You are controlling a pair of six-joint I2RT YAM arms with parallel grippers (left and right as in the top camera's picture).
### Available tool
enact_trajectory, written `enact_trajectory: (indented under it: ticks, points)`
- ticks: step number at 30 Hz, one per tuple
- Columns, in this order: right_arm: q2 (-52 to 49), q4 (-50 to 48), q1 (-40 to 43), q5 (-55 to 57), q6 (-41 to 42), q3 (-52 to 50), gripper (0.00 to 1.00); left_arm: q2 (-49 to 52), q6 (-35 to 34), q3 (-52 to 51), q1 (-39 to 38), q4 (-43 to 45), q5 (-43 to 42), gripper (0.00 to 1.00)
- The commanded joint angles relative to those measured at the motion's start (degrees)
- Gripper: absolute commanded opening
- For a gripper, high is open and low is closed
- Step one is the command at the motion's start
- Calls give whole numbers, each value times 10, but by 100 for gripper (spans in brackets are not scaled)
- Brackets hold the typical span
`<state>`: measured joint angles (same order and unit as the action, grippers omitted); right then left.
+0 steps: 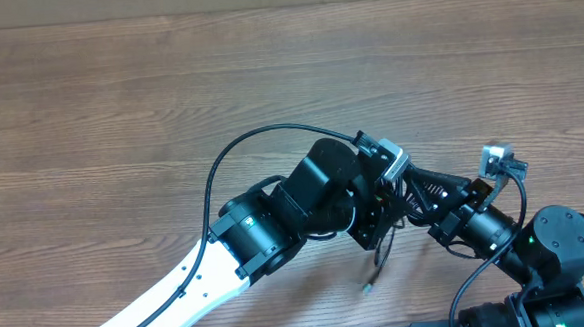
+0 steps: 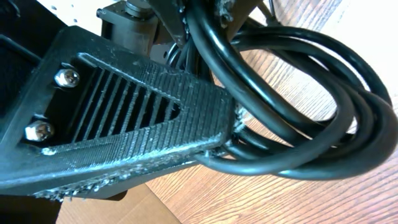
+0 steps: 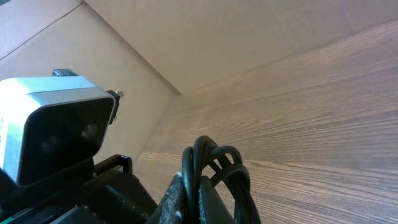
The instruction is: Untangle cables
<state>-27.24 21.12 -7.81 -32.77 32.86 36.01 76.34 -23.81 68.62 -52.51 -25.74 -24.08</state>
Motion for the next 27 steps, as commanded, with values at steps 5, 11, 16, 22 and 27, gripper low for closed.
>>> enact_trajectory:
  ticks: [5, 11, 16, 22, 27]
  points:
    - [5, 15, 1, 28, 1, 8, 4, 4, -6, 7, 0, 5, 2, 4]
    - [5, 23, 1, 39, -3, 8, 4, 3, -6, 7, 5, 11, 2, 4]
    - [5, 25, 1, 39, -14, 8, 4, -1, -6, 7, 23, 11, 1, 4]
    - [5, 30, 1, 45, -14, 8, 4, -20, -6, 7, 42, 20, 0, 4]
    - [5, 30, 1, 45, -14, 8, 4, -26, -6, 7, 42, 32, -3, 4]
